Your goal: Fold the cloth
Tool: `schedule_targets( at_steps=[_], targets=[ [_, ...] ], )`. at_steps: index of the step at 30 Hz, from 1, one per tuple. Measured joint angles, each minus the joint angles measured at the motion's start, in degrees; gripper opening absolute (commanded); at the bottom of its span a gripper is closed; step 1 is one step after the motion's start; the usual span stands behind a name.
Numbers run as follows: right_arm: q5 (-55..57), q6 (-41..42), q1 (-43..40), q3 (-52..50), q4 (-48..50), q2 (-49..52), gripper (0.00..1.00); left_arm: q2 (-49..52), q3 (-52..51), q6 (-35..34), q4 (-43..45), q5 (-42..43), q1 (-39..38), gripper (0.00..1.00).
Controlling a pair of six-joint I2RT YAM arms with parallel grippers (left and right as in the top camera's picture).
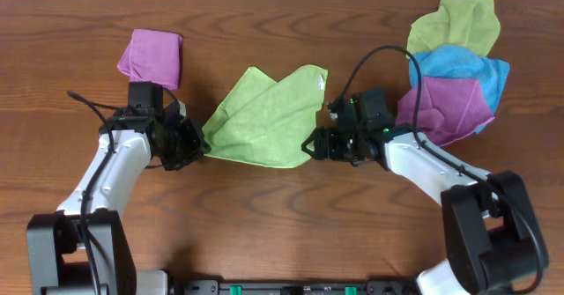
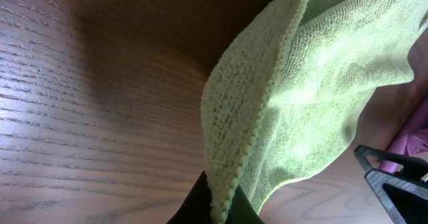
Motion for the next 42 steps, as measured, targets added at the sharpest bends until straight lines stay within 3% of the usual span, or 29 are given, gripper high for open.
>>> schedule_targets(
  at_steps=[11,15,19,27,42],
  targets=[
    [-0.28,1.11,0.13,0.68,9.81,6.05,0.64,0.0,0.0,0.02,-1.18,0.02,0.0,0.06],
    [-5.46,2.14,0.24,0.79,13.29,8.24,0.51,0.0,0.0,0.0,-1.18,0.0,0.0,0.06],
    [-11.19,2.64,1.11,0.72,10.32,9.14,0.47,0.0,0.0,0.0,-1.03,0.0,0.0,0.06],
    [-19.04,0.66,1.22,0.55,-6.62,9.25,0.4,0.0,0.0,0.0,-0.85,0.0,0.0,0.06],
    [-16.65,-0.9,1.55,0.33,-3.04,9.18,0.36,0.0,0.0,-0.22,-0.24,0.02,0.0,0.06]
  ],
)
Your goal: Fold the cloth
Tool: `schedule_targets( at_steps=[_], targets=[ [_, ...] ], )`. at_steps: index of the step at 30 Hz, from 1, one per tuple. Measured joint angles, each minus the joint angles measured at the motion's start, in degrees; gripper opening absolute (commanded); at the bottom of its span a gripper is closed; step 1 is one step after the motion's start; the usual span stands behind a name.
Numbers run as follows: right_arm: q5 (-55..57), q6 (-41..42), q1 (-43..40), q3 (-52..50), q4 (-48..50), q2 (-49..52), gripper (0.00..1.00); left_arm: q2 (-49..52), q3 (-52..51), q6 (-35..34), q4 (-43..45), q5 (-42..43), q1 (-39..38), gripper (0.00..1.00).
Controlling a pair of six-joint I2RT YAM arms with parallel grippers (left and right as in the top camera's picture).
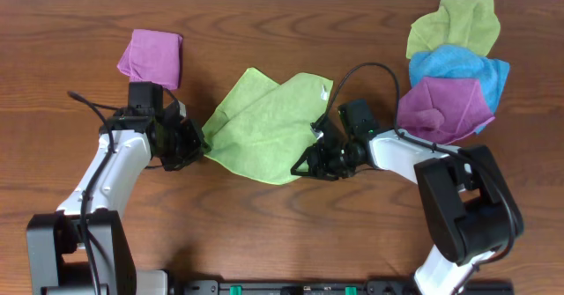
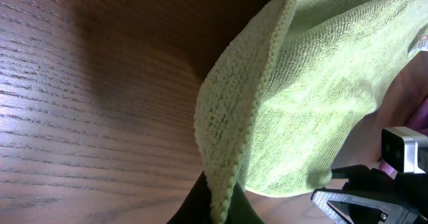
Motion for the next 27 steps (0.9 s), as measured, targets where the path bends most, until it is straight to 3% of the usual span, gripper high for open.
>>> schedule_targets(
  at_steps=[9,15,23,25,27],
  targets=[
    [10.34,-0.17,0.0,0.13,1.27,-3.37,0.41,0.0,0.0,-0.04,0.0,-0.02,0.0,0.06],
    [11.61,-0.13,0.24,0.24,2.6,-3.63,0.42,0.0,0.0,-0.26,0.0,-0.02,0.0,0.06],
    [12.7,2.8,7.19,0.24,5.7,-3.41,0.42,0.0,0.0,-2.08,0.52,-0.02,0.0,0.06],
    [12.61,3.19,8.57,0.24,4.92,-3.41,0.38,0.0,0.0,-2.4,0.55,-0.02,0.0,0.06],
    [12.61,3.61,9.27,0.31,3.17,-3.41,0.22,0.0,0.0,-2.64,0.57,0.0,0.0,0.06]
  ],
)
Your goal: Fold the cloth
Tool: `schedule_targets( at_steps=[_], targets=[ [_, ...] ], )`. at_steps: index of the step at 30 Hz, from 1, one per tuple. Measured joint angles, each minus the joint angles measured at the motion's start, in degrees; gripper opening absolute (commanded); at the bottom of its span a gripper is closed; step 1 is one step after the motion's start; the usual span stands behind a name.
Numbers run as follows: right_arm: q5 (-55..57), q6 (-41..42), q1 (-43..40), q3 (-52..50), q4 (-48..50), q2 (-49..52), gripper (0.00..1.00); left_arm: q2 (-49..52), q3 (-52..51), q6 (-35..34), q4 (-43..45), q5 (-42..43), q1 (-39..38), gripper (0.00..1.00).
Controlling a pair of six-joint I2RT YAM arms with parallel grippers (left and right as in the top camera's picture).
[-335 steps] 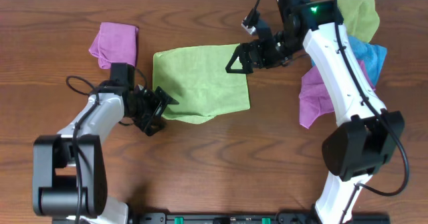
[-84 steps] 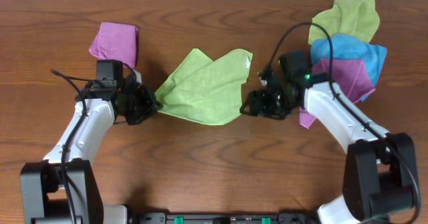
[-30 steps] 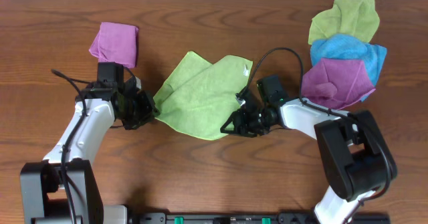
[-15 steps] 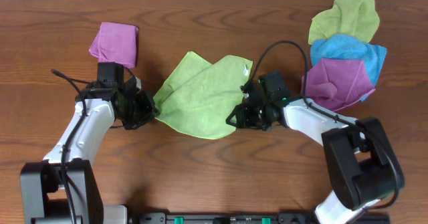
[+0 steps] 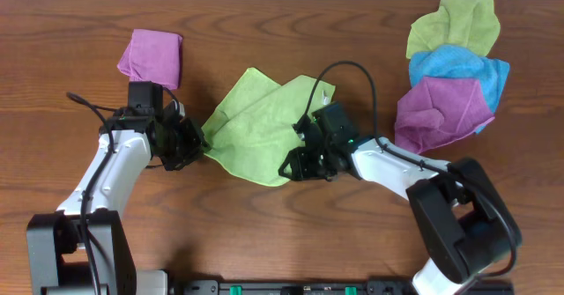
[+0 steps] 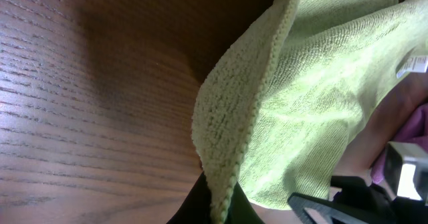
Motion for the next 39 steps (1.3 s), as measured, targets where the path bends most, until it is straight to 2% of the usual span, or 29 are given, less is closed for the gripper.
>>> schedule_targets(
  at_steps=[1,2,6,10,14,18,22,26,31,35,39],
  targets=[
    [-0.17,-0.09,0.0,-0.02,-0.46,0.02,0.03,0.0,0.0,-0.04,0.02,0.0,0.0,0.06],
    [0.5,0.0,-0.04,-0.02,-1.01,0.02,0.02,0.0,0.0,-0.17,0.02,-0.02,0.0,0.06],
    [1.53,0.48,-1.11,-0.44,-4.39,-0.85,0.01,0.0,0.0,-0.17,0.22,0.0,0.0,0.06],
    [2.71,0.0,-3.13,-1.01,-5.07,-8.17,0.01,0.0,0.04,-0.24,2.64,1.84,0.0,0.06],
    [3.93,-0.44,-4.48,-0.94,-4.55,-18.18,0.01,-0.11,0.26,-1.64,6.99,5.7,-0.02,0.06],
    [5.75,-0.52,-6.21,1.79,-4.7,-20.76,0.01,-1.55,0.44,-5.03,16.46,8.98,-0.17,0.06],
    [9.46,-1.79,-9.97,10.05,-3.82,-19.93,0.01,-4.0,0.96,-10.97,30.53,10.38,-0.44,0.06],
    [10.91,-3.43,-13.16,19.08,-3.37,-15.52,0.01,-4.04,1.05,-16.24,37.03,9.33,-0.59,0.06],
    [11.82,-5.57,-14.43,28.61,-3.56,-5.31,0.01,-2.75,1.22,-20.85,47.06,5.81,-1.84,0.06],
    [12.09,-6.69,-14.71,37.73,-4.11,1.73,0.01,1.27,5.51,-22.45,48.06,3.8,-2.12,0.06],
    [12.09,-6.99,-15.63,42.47,-5.09,2.64,0.01,2.82,9.75,-21.9,47.54,4.11,-2.12,0.06]
  ],
)
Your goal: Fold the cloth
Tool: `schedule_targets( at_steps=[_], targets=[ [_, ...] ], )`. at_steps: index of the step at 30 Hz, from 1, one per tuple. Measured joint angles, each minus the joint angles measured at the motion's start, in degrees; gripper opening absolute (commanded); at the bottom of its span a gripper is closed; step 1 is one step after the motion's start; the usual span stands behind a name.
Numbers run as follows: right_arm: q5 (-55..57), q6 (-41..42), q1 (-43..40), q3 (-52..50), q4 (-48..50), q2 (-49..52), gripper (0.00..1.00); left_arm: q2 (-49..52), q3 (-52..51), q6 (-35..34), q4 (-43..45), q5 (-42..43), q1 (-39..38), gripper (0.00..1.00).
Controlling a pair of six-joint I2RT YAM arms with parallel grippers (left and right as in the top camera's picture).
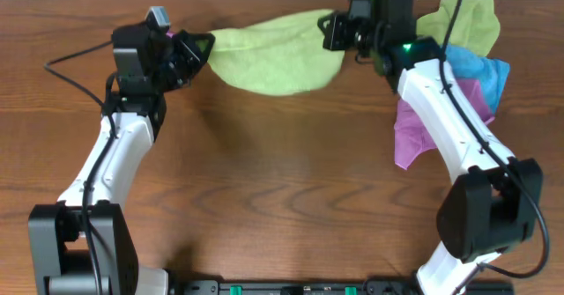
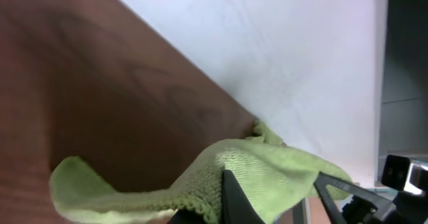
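Observation:
The light green cloth (image 1: 273,59) hangs off the table, stretched between both grippers over the far half. My left gripper (image 1: 201,47) is shut on its left end. My right gripper (image 1: 333,29) grips its right end. In the left wrist view the cloth (image 2: 274,174) drapes from my left gripper (image 2: 224,198), its stitched hem pinched there. The black fingers of the other gripper (image 2: 348,198) show at the lower right. The brown wooden table (image 1: 264,180) lies below.
A pile of cloths lies at the right back: a yellow-green one (image 1: 467,18), a blue one (image 1: 492,70) and a purple one (image 1: 421,128), partly under my right arm. A sliver of pink cloth (image 1: 167,33) shows behind my left wrist.
The cloth lay on the table with my left gripper on its left corner and my right gripper at its lower edge. Now both grippers are raised and farther back, with the cloth hanging between them.
My left gripper stayed shut on the cloth's left corner as the cloth lay crumpled on the table. My right gripper stood at the right edge, then at the lower edge, then further left along it. Now both hold the cloth up, spread in the air.

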Motion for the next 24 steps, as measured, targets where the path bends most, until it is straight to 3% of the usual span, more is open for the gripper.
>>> schedule_targets(
  at_steps=[5,15,19,24],
  targets=[
    [-0.63,-2.21,-1.33,3.76,-9.86,-0.02,0.01,0.0,4.72,3.54,-6.23,3.52,0.02,0.06],
    [-1.73,-7.28,-1.18,3.78,-37.03,-0.02,0.01,0.02,6.29,22.25,-43.21,6.93,0.11,0.06],
    [-3.21,-9.35,-1.14,3.85,-43.8,-0.02,0.02,0.02,6.4,28.41,-53.0,5.05,-0.04,0.06],
    [-3.63,-11.1,0.17,3.8,-47.54,-0.02,0.02,0.02,6.38,32.17,-58.86,3.34,-0.31,0.06]
  ],
)
